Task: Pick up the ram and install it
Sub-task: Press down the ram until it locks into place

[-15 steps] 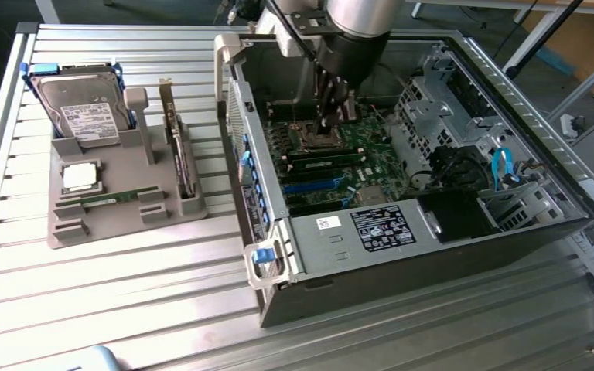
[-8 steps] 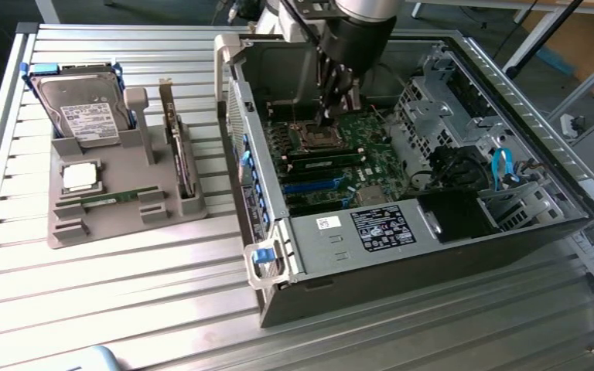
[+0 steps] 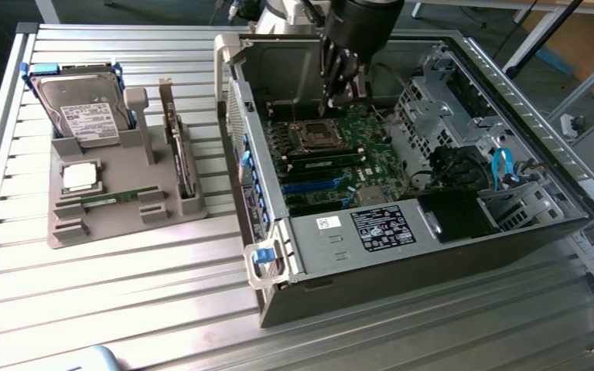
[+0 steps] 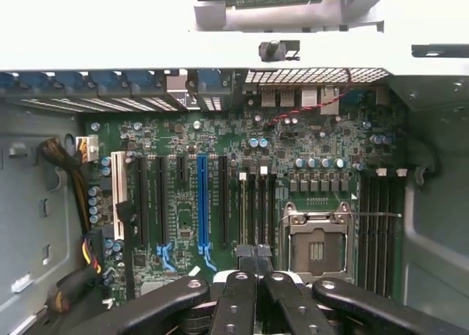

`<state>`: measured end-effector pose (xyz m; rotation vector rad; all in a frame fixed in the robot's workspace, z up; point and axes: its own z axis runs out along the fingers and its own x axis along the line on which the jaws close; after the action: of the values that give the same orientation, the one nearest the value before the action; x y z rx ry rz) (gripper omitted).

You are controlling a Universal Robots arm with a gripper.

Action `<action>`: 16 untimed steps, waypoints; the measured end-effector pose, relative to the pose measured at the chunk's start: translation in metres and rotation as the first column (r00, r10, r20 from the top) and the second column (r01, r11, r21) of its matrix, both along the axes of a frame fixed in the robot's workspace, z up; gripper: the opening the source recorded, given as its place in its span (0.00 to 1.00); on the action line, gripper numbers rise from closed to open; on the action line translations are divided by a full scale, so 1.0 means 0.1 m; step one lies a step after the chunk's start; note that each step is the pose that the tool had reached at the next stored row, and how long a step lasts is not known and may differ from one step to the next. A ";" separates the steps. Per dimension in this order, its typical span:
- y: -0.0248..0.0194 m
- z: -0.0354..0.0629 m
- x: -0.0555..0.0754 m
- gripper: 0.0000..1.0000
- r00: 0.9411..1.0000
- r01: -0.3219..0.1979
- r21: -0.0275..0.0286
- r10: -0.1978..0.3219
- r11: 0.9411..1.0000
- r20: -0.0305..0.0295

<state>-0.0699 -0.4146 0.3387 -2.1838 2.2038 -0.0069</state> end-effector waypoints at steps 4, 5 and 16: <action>0.000 0.025 0.00 0.10 1.000 0.000 0.000 0.000 1.000 0.000; 0.000 0.025 0.00 0.10 1.000 0.000 0.000 0.000 1.000 0.000; 0.000 0.026 0.20 0.10 1.000 0.000 0.000 0.000 1.000 0.000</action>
<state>-0.0495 -0.4146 0.3412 -2.1839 2.2038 -0.0068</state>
